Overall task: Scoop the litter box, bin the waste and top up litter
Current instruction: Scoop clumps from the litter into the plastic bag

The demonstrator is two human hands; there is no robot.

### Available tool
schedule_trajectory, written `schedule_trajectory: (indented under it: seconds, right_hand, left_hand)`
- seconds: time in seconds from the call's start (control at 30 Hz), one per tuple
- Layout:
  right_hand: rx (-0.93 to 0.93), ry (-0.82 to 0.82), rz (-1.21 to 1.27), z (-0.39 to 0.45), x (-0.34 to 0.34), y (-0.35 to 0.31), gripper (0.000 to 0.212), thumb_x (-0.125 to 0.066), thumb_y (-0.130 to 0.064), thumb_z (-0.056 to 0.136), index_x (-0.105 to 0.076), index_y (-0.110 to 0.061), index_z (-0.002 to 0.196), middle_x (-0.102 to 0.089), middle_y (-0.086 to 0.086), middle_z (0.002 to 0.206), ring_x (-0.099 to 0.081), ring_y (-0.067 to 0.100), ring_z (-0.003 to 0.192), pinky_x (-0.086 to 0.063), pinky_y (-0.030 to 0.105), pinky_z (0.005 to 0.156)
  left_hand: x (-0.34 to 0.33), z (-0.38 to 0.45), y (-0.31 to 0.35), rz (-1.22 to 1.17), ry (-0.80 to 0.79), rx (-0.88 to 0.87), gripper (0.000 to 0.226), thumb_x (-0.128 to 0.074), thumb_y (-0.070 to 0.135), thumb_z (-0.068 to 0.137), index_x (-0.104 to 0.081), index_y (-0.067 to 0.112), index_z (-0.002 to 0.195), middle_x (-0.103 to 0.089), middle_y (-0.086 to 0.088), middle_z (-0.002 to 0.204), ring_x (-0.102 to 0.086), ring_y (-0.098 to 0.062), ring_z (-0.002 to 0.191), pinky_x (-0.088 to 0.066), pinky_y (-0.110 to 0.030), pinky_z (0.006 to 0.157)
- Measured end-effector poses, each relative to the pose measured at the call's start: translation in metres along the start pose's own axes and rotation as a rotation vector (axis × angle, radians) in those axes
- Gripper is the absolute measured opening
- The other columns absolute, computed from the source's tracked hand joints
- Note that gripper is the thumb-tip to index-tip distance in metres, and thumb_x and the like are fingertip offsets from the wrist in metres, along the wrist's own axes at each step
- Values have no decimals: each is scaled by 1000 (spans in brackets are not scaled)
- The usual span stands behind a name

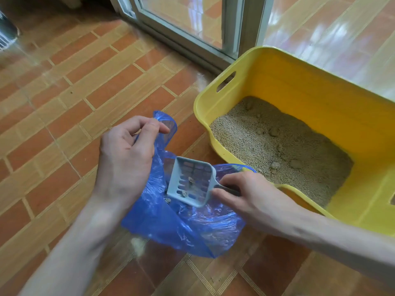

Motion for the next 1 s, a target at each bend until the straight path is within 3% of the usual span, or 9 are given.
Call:
schedule_trajectory:
  seconds: [0.1, 0.17, 0.23, 0.37, 0.57, 0.67, 0.77, 0.83, 1.0]
  right_hand:
    - [7, 13, -100, 15, -28, 4, 35, -57, -39, 98, -51, -15, 72, -56, 0, 63, -52, 18, 61, -39, 32, 57]
    - [20, -3, -241, 25, -44, 2, 28, -50, -39, 101, -46, -20, 81, -64, 3, 80, -61, 30, 79, -42, 39, 60]
    - [63, -17, -407, 34, -57, 0, 20, -44, -33, 104, -41, -22, 88, -64, 6, 92, -62, 36, 85, -36, 37, 59]
    - [239, -68, -616, 40, -71, -7, 10, -49, -10, 97, -42, -17, 95, -50, 3, 83, -62, 35, 73, -21, 35, 47]
    - [273, 12, -640, 42, -59, -3, 10, -54, -16, 97, -45, -19, 94, -53, 0, 80, -60, 32, 63, -29, 35, 45]
    - [297, 67, -610, 36, -46, -1, 14, -52, -26, 100, -44, -21, 90, -52, -2, 77, -58, 29, 60, -39, 36, 46]
    - [346, 117, -630, 29, -38, 0, 17, -60, -23, 95, -45, -21, 88, -50, -2, 73, -57, 26, 55, -45, 37, 43]
    - [350, 88, -630, 29, -42, 3, 15, -61, -22, 94, -47, -22, 89, -50, -3, 75, -58, 27, 58, -47, 38, 44]
    - [238, 60, -519, 34, -51, 7, 15, -51, -32, 101, -55, -21, 91, -59, -3, 85, -63, 30, 75, -50, 40, 55]
  left_hand:
    - [1, -1, 2, -1, 1, 4, 27, -56, 42, 91, -74, 24, 83, -26, -17, 58, -21, -26, 52, -18, -33, 50]
    - [0, -2, 2, 8, -4, 4, 26, -56, 40, 92, -75, 24, 82, -24, -24, 60, -20, -27, 52, -17, -35, 50]
    - [-1, -2, 0, 20, -6, 3, 26, -56, 38, 93, -75, 25, 81, -24, -27, 61, -20, -27, 52, -16, -35, 50]
    - [0, -2, -4, 24, 4, 8, 26, -56, 41, 92, -75, 26, 81, -24, -20, 58, -19, -27, 53, -17, -42, 49]
    - [1, -1, -6, 26, 8, 12, 29, -55, 46, 89, -75, 26, 83, -25, -22, 59, -19, -32, 53, -20, -49, 46]
    - [0, 0, -7, 20, 4, 15, 29, -55, 45, 90, -75, 25, 84, -29, -16, 59, -21, -29, 52, -20, -48, 46]
    - [-3, 2, -7, 13, 14, 15, 28, -56, 42, 92, -75, 25, 83, -27, -22, 60, -21, -28, 53, -19, -46, 47]
    - [-5, 3, -6, 15, 17, 17, 28, -56, 41, 93, -75, 24, 83, -26, -27, 62, -20, -30, 53, -19, -47, 47]
    - [-8, 4, -10, -18, 4, 14, 28, -56, 39, 96, -74, 25, 80, -27, -13, 59, -19, -25, 53, -16, -40, 50]
Point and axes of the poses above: each hand's wrist, its own z-axis towards the middle knuckle, its own x-axis out of the back of the hand, y = z × x, the point moved 6 cm from there along z, towards the middle knuckle
